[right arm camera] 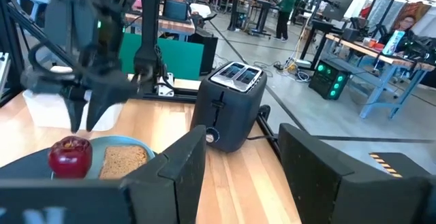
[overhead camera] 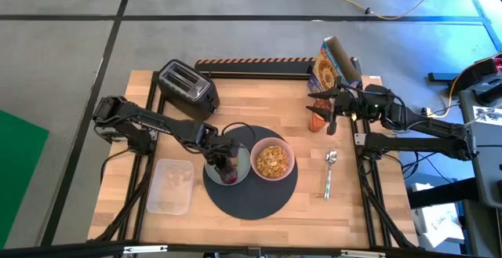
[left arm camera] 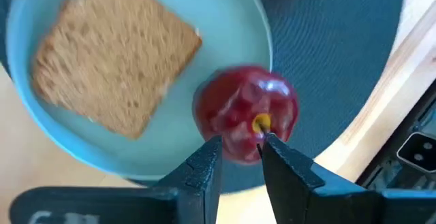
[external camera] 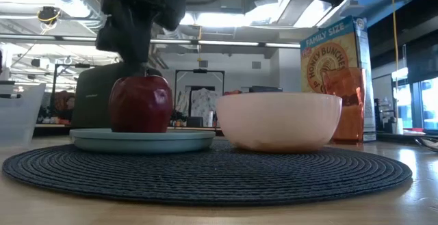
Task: Arrange a breakfast setting
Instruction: Put the light blue spoon on the placemat
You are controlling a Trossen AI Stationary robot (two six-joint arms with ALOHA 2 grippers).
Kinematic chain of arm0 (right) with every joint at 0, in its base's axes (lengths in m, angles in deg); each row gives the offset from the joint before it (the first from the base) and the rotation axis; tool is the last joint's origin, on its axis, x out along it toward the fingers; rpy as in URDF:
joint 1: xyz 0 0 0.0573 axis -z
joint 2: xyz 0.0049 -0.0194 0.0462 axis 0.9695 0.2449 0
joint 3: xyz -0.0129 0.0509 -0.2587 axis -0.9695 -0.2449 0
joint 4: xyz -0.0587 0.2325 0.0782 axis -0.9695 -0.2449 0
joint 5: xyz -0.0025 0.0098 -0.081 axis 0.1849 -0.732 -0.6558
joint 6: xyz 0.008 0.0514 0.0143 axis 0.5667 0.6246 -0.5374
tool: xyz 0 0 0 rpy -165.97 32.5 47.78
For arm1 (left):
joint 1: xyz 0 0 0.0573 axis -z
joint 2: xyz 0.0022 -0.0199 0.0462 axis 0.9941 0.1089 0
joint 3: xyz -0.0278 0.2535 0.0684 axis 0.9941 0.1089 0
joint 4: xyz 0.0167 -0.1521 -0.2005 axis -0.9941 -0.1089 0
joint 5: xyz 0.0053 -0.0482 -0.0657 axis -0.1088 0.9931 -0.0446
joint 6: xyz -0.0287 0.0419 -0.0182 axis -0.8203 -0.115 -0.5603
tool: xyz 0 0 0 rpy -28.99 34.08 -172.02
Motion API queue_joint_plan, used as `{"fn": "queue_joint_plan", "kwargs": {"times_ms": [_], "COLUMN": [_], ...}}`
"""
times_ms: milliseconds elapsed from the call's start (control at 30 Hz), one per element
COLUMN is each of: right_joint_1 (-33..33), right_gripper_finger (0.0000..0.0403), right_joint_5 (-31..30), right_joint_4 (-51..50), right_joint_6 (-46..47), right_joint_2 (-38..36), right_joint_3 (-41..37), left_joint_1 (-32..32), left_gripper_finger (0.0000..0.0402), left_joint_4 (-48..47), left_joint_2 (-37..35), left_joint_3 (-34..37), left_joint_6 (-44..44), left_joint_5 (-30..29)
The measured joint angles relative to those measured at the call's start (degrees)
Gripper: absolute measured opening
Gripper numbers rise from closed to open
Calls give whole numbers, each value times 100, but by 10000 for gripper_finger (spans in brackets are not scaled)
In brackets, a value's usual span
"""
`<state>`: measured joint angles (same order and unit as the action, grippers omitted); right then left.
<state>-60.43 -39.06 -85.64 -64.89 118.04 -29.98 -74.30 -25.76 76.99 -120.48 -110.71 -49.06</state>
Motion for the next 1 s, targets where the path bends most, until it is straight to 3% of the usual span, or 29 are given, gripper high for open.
{"fn": "queue_joint_plan", "kwargs": {"times_ms": [100,300,467,733,833,1000], "right_joint_1": [-2,-2,-2,-6,-8,-428], "right_gripper_finger": [174,174,174,174,174,174], "right_joint_5": [-74,-761,-859,-1008,-1240,-1940], "right_joint_4": [-96,-211,-1379,-3173,-3693,-4329], "right_joint_6": [2,440,1176,2755,3227,3940], "right_joint_2": [0,0,4,50,114,164], "right_joint_3": [0,0,158,374,374,374], "left_joint_1": [-19,-21,-22,-262,-374,-713], "left_gripper_finger": [95,95,95,96,96,95], "left_joint_4": [0,127,1083,4293,5303,6510], "left_joint_2": [-188,-553,-560,-500,-495,-498], "left_joint_3": [0,-4,16,767,1028,1315], "left_joint_6": [367,1739,3321,5446,5968,6238], "left_joint_5": [-470,-2105,-2931,-2219,-2059,-1164]}}
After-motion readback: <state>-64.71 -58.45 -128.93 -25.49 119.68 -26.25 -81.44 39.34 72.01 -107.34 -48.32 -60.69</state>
